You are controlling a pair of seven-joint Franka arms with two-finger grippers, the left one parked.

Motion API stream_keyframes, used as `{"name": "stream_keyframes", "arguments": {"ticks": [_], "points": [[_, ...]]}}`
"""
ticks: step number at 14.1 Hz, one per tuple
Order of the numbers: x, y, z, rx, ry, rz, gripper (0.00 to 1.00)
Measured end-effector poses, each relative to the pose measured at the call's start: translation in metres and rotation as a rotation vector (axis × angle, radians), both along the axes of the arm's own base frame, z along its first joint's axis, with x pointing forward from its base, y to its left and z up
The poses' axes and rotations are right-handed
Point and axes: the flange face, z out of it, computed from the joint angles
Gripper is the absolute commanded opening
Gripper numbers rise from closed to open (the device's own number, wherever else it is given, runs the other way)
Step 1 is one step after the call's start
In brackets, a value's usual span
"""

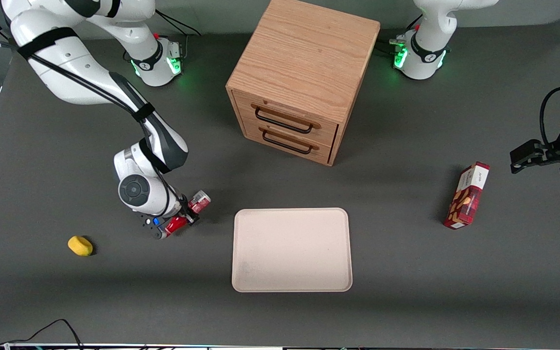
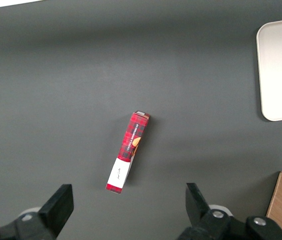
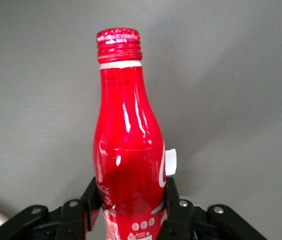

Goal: Place coke bottle on tray
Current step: 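Lift the bottle and carry it with the right gripper over the tray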

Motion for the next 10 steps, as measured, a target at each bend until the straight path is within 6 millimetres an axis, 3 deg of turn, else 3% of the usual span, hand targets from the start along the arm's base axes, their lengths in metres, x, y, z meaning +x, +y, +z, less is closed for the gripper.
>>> {"name": "stream_keyframes", "arguments": {"ticks": [3, 6, 8, 10], "points": [[0.020, 0.015, 0.071, 0.011, -0.054, 0.084, 0.00], [0.030, 0.047, 0.128, 0.031, -0.099, 0.258, 0.00], [0.033, 0.071, 0.154, 0.049, -0.138, 0.424, 0.00], [0.037, 0.095, 0.161, 0.073, -0.168, 0.552, 0.00]]}}
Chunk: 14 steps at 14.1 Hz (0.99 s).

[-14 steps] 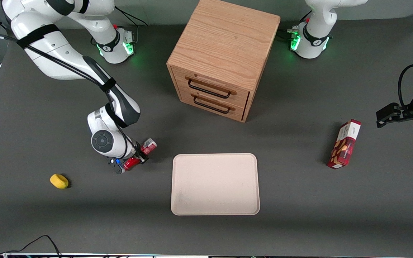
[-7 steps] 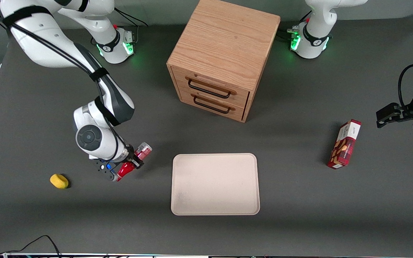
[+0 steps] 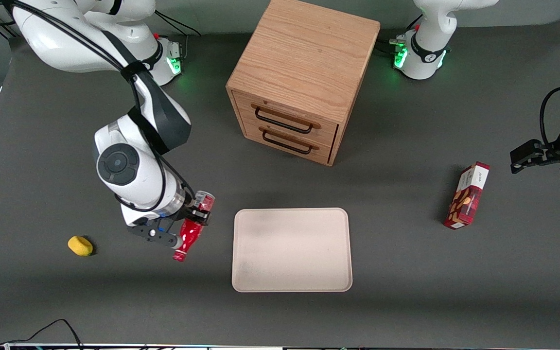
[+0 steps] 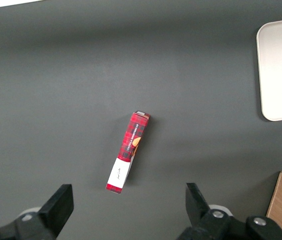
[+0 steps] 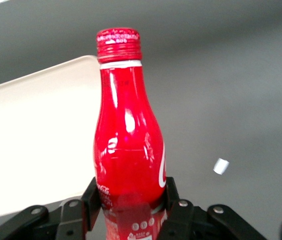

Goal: Place coke bottle on tray
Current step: 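Lift the bottle and carry it with the right gripper over the tray, then lower the held bottle onto the tray and open the right gripper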

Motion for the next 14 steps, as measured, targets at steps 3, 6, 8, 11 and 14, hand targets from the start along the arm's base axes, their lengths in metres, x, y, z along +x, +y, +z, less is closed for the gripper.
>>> {"name": "stream_keyframes", "arguments": {"ticks": [3, 6, 8, 11, 14], "points": [[0.008, 0.044, -0.034, 0.036, 0.011, 0.155, 0.00], [0.014, 0.069, -0.095, 0.059, 0.049, 0.265, 0.00], [0.019, 0.069, -0.135, 0.073, 0.061, 0.295, 0.00], [0.025, 0.065, -0.175, 0.077, 0.044, 0.296, 0.00], [0.027, 0.061, -0.195, 0.066, 0.041, 0.290, 0.01]]}}
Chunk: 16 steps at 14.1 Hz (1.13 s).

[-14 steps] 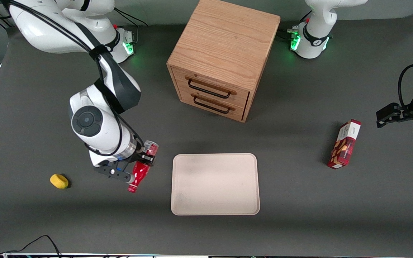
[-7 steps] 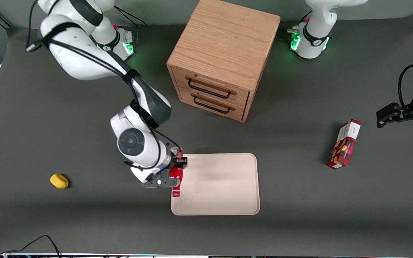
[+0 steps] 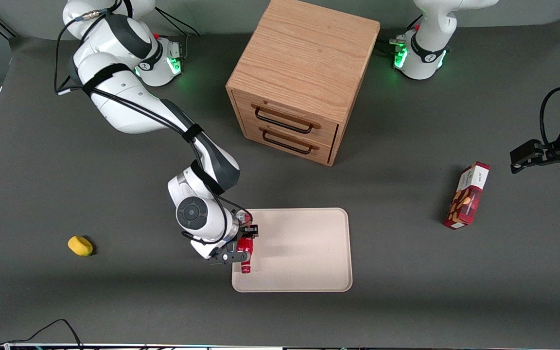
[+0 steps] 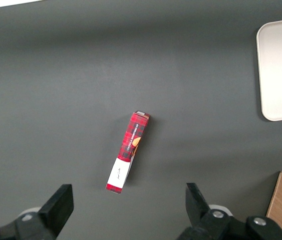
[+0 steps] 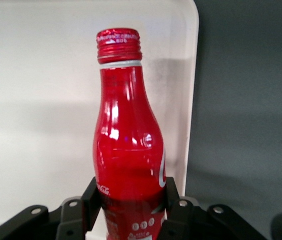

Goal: Place coke bottle on tray
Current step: 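Lower the held bottle onto the tray and open the right gripper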

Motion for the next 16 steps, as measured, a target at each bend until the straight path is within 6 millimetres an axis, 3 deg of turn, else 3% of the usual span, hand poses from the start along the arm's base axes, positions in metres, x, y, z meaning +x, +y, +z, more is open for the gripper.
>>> {"name": "stream_keyframes", "arguments": {"ticks": [3, 6, 7, 8, 9, 16], "points": [[0.003, -0.007, -0.006, -0.017, -0.003, -0.007, 0.09], [0.002, -0.006, -0.011, -0.024, -0.001, -0.006, 0.09], [0.002, -0.004, -0.011, -0.023, -0.005, -0.004, 0.14], [0.002, -0.003, -0.011, -0.023, -0.008, -0.002, 0.41], [0.002, -0.002, -0.011, -0.022, -0.010, -0.002, 0.99], [0.001, -0.003, -0.022, -0.024, -0.006, -0.005, 1.00]]}}
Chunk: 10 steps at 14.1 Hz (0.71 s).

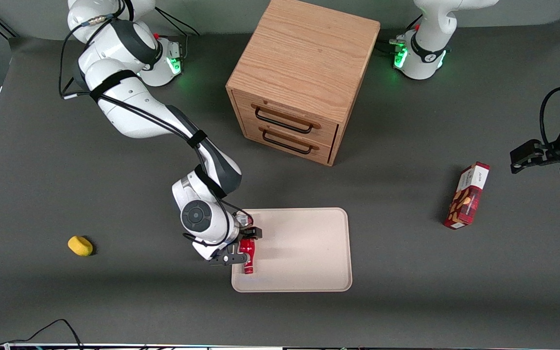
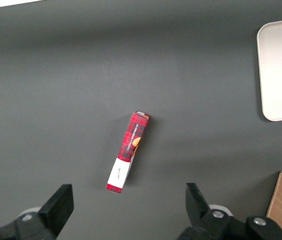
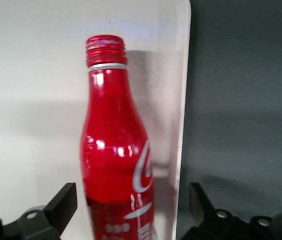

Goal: Place coke bottle on tray
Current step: 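Lower the held bottle onto the tray and open the right gripper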

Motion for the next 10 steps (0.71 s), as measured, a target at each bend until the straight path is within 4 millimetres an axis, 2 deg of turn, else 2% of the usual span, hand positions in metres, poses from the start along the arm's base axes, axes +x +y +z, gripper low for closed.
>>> {"name": "stream_keyframes", "arguments": {"ticks": [8, 10], "points": [[0.0012, -0.0001, 0.0014, 0.003, -0.006, -0.001, 1.00], [0.0051, 0.0009, 0.0100, 0.014, -0.029, -0.004, 1.00]]}}
